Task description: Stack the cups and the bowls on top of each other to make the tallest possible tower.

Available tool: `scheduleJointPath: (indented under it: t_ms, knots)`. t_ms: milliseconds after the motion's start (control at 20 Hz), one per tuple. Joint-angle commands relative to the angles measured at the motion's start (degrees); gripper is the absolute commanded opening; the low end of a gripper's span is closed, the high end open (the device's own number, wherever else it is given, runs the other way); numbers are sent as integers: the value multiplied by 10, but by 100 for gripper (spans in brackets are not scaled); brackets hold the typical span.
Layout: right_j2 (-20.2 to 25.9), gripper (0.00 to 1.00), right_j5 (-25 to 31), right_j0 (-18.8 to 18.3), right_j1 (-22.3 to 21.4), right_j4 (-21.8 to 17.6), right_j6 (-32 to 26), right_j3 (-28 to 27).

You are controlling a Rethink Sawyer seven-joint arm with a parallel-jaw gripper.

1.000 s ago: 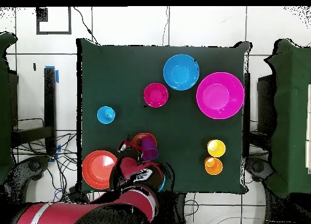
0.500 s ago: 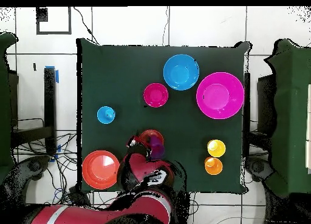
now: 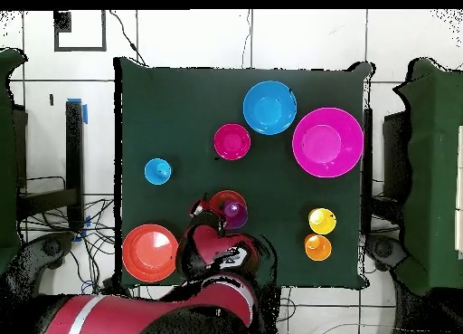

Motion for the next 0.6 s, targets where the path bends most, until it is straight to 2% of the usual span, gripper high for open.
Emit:
scheduleJointPath:
  t_ms: [50,250,450,600]
  knots:
    - [73,100,-14,-3,121,38,38,-93]
    - [81,100,-18,-5,119,35,44,-94]
    - [139,100,8,-41,69,-9,74,-47]
    - [171,100,16,-49,27,-15,95,2]
